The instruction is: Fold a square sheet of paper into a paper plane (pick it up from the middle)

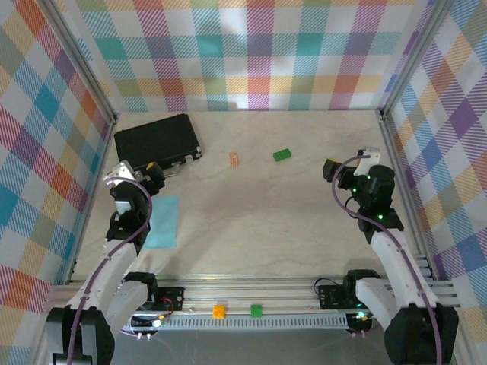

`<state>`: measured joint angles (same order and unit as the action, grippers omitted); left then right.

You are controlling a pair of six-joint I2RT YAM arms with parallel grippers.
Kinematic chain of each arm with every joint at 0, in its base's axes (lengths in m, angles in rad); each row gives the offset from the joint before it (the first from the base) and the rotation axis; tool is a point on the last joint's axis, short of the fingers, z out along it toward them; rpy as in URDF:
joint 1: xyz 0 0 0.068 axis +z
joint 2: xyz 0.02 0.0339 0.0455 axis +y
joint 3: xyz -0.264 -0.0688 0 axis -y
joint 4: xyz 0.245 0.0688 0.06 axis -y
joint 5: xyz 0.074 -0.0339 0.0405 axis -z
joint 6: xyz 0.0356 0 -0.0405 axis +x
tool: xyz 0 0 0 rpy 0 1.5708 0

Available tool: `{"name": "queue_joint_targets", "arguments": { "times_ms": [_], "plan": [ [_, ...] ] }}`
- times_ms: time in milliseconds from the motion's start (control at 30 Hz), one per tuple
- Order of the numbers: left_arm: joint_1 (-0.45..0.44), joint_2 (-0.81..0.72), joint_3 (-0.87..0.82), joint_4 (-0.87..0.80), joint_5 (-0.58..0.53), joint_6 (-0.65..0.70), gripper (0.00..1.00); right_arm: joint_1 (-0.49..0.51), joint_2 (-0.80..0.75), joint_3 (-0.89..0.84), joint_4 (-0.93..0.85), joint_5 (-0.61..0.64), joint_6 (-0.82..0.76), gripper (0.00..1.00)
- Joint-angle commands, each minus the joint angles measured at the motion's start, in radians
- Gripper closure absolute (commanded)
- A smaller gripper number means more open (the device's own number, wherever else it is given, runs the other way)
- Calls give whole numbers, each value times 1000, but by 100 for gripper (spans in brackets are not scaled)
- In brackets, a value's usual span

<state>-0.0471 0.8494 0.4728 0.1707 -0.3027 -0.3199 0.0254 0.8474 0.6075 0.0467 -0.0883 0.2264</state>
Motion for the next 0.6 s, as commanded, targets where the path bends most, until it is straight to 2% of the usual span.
{"name": "queue_joint_targets", "arguments": {
  "times_ms": [0,133,233,400,567],
  "plan": [
    [14,12,76,-374,106,-107,0,-5,-42,42,-260,-250,97,1],
    [15,96,137,-566,174,-164,0,-4,-16,108,-463,-356,174,1],
    [13,181,145,-609,231,-175,0,-4,8,116,-517,-424,234,1],
    [14,290,128,-639,256,-213,0,-5,-24,44,-446,-471,357,1],
    [15,345,92,-625,238,-220,0,-5,-105,-30,-402,-379,409,1]
  ]
}}
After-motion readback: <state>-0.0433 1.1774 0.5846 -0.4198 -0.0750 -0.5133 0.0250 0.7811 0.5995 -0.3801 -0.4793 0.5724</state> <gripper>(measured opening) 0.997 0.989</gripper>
